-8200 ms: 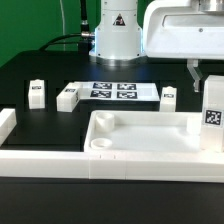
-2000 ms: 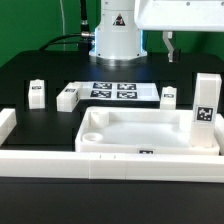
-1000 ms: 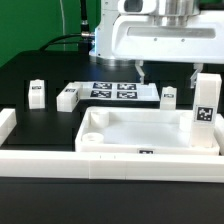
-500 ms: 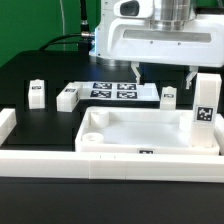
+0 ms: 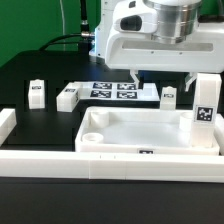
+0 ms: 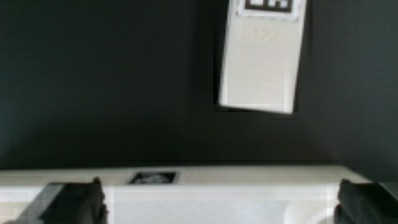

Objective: Assemble desk

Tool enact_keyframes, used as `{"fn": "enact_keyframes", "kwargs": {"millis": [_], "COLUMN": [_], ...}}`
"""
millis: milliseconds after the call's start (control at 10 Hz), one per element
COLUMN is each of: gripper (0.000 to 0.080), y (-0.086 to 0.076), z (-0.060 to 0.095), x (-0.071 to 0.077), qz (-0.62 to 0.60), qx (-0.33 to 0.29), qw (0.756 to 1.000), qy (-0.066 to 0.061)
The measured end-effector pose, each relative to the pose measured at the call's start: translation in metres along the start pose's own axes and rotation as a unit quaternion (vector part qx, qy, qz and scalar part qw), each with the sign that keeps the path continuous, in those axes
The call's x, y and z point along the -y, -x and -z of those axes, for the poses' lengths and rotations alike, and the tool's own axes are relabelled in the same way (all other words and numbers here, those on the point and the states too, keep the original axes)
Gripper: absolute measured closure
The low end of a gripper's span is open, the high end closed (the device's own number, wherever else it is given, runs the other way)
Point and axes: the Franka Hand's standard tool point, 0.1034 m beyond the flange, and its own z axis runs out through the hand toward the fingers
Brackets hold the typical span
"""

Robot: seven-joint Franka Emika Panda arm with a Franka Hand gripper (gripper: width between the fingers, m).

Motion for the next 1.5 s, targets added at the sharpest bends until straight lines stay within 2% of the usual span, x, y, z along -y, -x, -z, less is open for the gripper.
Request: {"fn": "enact_keyframes", "kwargs": {"millis": [300, 400, 700, 1100, 1300, 1500], "gripper": [0.0151, 0.0151, 0.0151, 0.0151, 0.0151, 0.0151], "y": [-0.003, -0.003, -0.005, -0.003, 0.006, 0.006], "z": [-0.002, -0.003, 0.0, -0.002, -0.01, -0.013], "x": [0.0, 0.001, 0.012, 0.011, 0.013, 0.015], "qz": [-0.001, -0.008, -0.064, -0.066, -0.059, -0.057], "qx": [0.0, -0.003, 0.003, 0.014, 0.065, 0.126], "qw": [1.0, 1.0, 0.996, 0.995, 0.994, 0.988], "qy": [0.0, -0.008, -0.068, -0.067, -0.064, -0.066]}}
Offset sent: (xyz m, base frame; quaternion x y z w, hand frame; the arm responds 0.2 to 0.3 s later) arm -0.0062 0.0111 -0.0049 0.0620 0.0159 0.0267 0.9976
